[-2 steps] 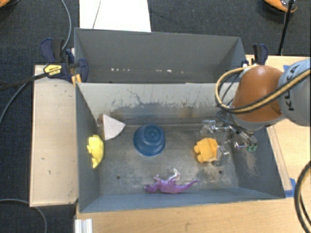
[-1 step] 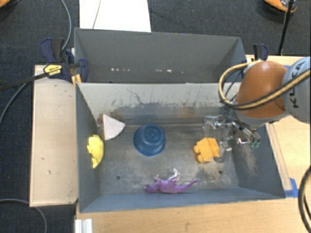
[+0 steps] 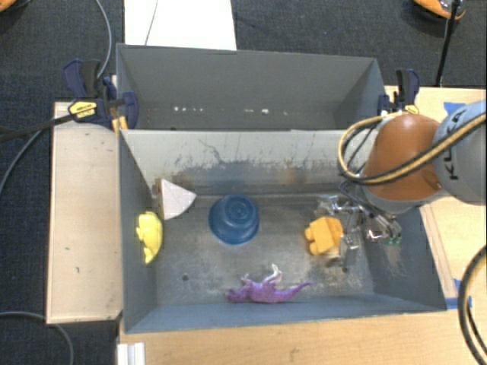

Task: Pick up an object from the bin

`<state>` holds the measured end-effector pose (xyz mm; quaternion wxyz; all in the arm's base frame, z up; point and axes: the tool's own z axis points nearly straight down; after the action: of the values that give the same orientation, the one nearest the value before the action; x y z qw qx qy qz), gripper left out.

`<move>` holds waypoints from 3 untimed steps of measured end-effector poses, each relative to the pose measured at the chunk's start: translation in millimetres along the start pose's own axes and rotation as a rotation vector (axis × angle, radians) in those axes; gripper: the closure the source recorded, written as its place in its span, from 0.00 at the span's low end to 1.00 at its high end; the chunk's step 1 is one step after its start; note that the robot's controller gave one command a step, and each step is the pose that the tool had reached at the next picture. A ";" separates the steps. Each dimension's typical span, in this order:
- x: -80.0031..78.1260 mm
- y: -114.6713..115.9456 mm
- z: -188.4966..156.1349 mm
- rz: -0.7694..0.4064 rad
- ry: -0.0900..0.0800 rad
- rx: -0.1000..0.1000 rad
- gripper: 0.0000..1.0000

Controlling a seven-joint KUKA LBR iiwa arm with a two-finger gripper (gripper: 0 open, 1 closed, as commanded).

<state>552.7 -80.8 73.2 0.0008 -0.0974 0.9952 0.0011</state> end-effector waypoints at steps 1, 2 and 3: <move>-1.0 -3.4 8.2 0.084 -0.007 0.001 1.00; -1.8 -3.9 6.9 0.095 -0.009 0.001 1.00; -1.3 -3.6 2.8 0.100 -0.008 0.001 1.00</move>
Offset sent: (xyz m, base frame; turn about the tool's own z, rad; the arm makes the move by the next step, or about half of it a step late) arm 0.0000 0.0000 0.0000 0.0000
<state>554.6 -84.1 70.4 0.0047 -0.0474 0.9989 0.0012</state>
